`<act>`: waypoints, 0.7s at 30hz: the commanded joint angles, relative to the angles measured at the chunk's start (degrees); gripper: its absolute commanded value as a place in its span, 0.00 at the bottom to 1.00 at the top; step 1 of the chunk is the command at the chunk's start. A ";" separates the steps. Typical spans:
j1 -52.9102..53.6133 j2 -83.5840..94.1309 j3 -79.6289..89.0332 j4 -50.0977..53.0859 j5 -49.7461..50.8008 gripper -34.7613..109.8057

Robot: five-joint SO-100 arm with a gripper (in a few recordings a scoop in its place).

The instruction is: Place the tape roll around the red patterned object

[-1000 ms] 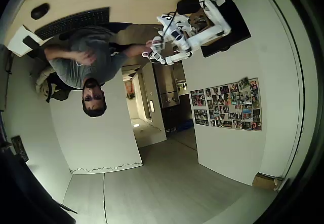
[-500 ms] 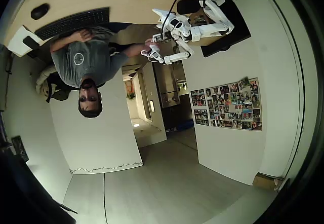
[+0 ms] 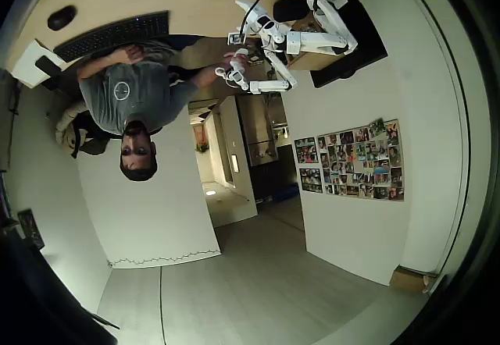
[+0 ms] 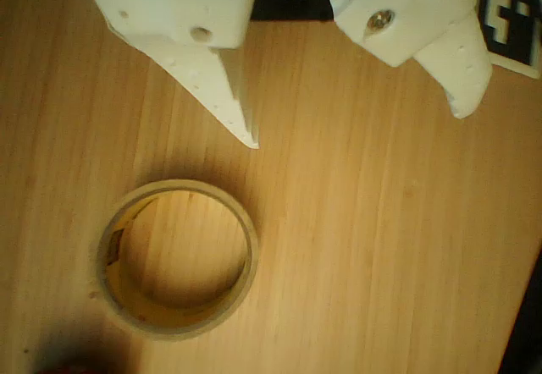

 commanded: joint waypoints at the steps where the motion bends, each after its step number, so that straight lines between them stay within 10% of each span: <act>1: -0.26 0.00 0.18 0.18 0.09 0.62; 21: 2.37 -3.69 2.64 -2.37 2.46 0.61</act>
